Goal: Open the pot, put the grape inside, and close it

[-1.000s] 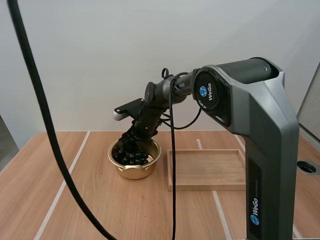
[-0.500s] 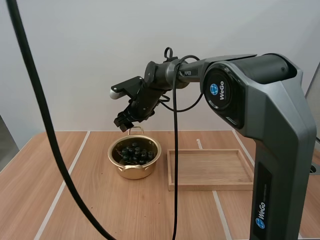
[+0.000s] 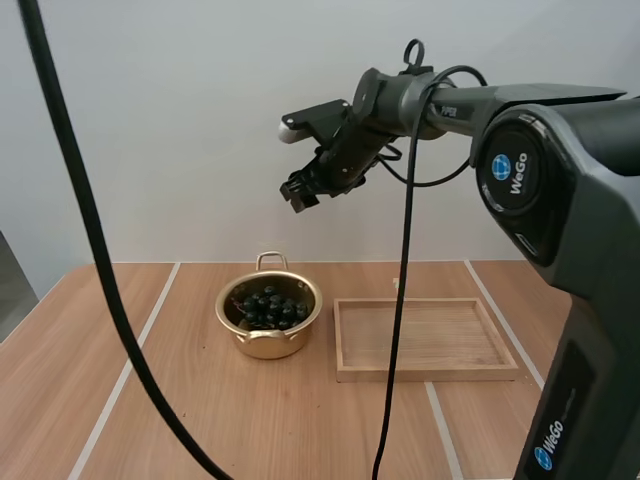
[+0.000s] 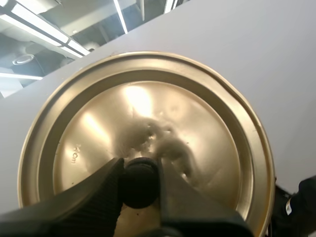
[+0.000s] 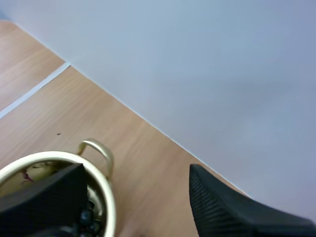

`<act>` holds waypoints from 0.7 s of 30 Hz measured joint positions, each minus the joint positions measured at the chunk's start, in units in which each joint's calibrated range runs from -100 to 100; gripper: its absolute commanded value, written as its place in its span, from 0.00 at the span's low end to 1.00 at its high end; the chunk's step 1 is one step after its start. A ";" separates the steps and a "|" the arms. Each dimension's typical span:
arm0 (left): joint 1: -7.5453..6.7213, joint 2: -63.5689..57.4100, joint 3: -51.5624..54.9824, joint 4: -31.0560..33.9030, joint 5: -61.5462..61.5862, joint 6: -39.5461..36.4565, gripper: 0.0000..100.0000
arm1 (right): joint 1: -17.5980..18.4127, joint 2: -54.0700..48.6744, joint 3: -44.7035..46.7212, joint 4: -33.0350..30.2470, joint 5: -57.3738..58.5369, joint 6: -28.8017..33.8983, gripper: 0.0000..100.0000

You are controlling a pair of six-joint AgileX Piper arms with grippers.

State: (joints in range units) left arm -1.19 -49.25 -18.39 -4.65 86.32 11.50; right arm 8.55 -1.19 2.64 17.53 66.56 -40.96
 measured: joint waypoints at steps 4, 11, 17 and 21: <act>0.00 2.54 0.00 -1.99 1.75 -0.14 0.00 | -3.76 -3.98 0.00 -0.11 3.29 0.18 0.98; 0.00 6.78 0.00 -3.64 3.96 -0.52 0.00 | -10.14 -10.26 0.00 -0.11 8.21 0.39 0.93; 0.00 8.21 4.37 -5.89 4.58 -0.52 0.00 | -13.55 -15.88 0.00 0.00 10.96 0.50 0.93; 0.00 8.44 9.79 -6.82 4.06 0.24 0.00 | -14.64 -19.40 0.00 0.00 13.07 1.09 0.93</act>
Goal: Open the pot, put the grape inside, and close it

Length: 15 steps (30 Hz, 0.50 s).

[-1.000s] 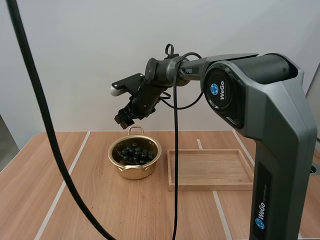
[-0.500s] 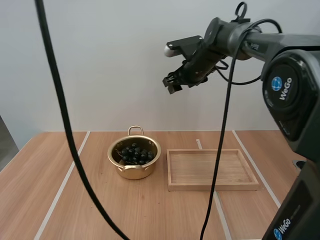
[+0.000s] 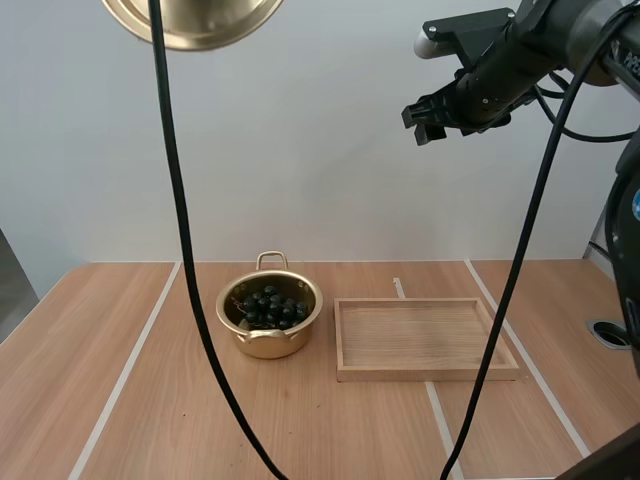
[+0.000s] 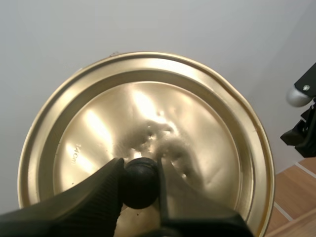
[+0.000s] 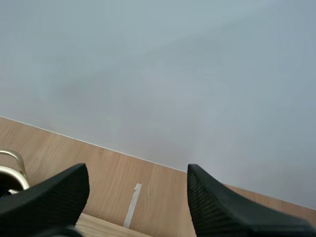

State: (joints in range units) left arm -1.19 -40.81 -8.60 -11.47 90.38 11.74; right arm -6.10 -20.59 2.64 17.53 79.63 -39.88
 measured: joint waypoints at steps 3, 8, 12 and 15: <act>0.00 0.00 4.40 -0.26 -1.27 0.35 0.00 | -0.64 -2.02 0.00 0.09 2.43 0.46 0.92; 0.00 0.19 12.75 -0.35 -6.48 1.34 0.00 | -1.43 -4.94 0.96 0.09 4.58 0.95 0.91; 0.00 0.41 19.27 -0.40 -11.15 1.67 0.00 | -1.50 -8.18 6.21 0.09 4.74 1.03 0.91; 0.00 1.18 23.53 -0.49 -13.37 2.06 0.00 | -1.50 -10.73 11.53 0.09 2.85 1.03 0.91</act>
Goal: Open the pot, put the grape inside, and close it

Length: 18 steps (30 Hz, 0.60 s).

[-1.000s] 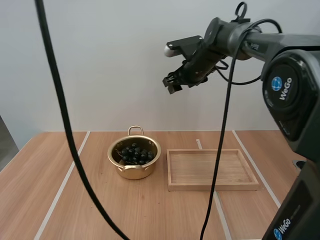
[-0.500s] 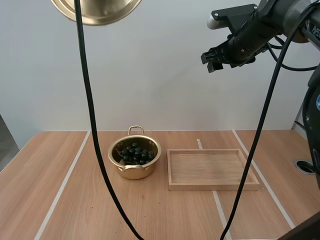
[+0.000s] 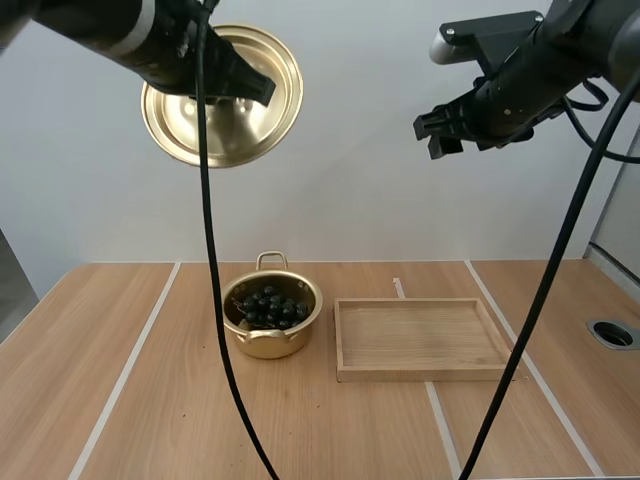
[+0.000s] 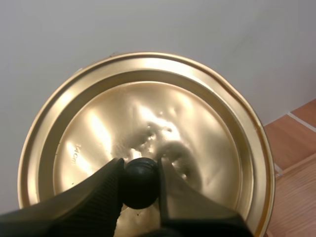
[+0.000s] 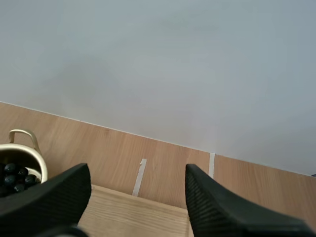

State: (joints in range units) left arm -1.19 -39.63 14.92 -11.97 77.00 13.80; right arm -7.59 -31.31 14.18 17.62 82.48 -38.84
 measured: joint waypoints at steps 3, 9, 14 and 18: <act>0.00 1.94 3.10 0.00 -1.48 0.21 0.00 | 0.00 -3.09 4.61 0.00 -3.27 0.00 0.91; 0.00 7.06 8.13 -2.17 -4.30 1.46 0.00 | 0.00 -8.68 11.64 -0.43 -9.06 0.10 0.91; 0.00 10.55 11.86 -6.46 -6.72 4.26 0.00 | 0.00 -11.55 16.79 -0.43 -10.85 0.31 0.86; 0.00 12.92 14.34 -7.56 -8.38 5.79 0.00 | 0.00 -12.31 20.90 -0.43 -12.82 0.62 0.79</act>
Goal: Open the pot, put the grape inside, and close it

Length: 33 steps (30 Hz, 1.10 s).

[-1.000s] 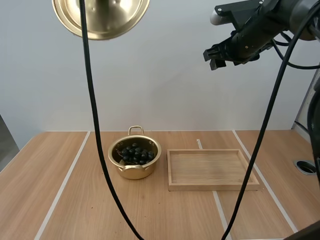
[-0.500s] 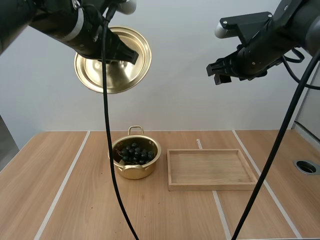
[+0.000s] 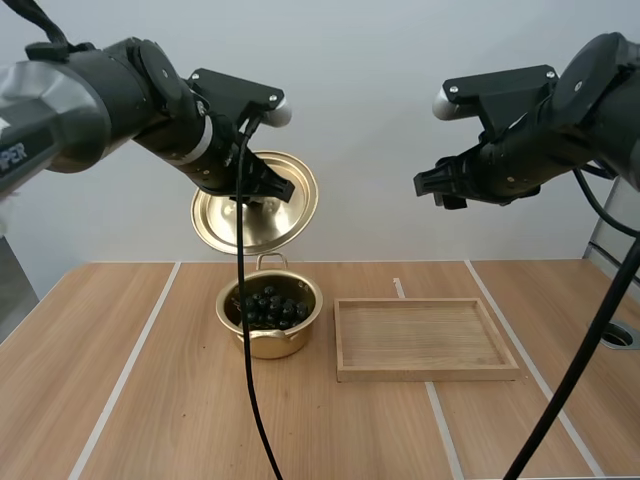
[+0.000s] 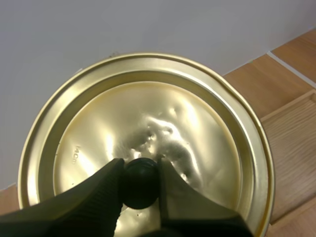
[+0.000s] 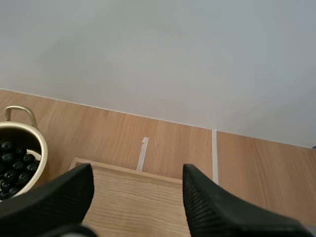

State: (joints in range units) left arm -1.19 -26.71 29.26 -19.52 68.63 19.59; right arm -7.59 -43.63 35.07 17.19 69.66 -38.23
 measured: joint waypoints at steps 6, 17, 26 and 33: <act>0.00 4.07 1.67 -0.23 -2.85 1.04 0.00 | 0.00 0.00 4.38 0.74 -2.98 0.08 0.67; -0.89 12.79 1.76 -0.61 -4.94 1.62 0.00 | 0.00 -0.32 6.78 1.22 -5.24 0.29 0.00; -0.89 18.14 1.94 -0.61 -7.77 1.82 0.00 | 0.00 -2.77 6.88 1.22 -5.92 0.29 0.00; -0.89 22.20 2.10 -0.61 -8.19 2.01 0.00 | 0.00 -2.77 6.88 1.22 -5.92 0.29 0.00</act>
State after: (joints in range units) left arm -2.08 -4.51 31.36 -20.13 60.44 21.60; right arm -7.59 -46.39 41.96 18.41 63.74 -37.93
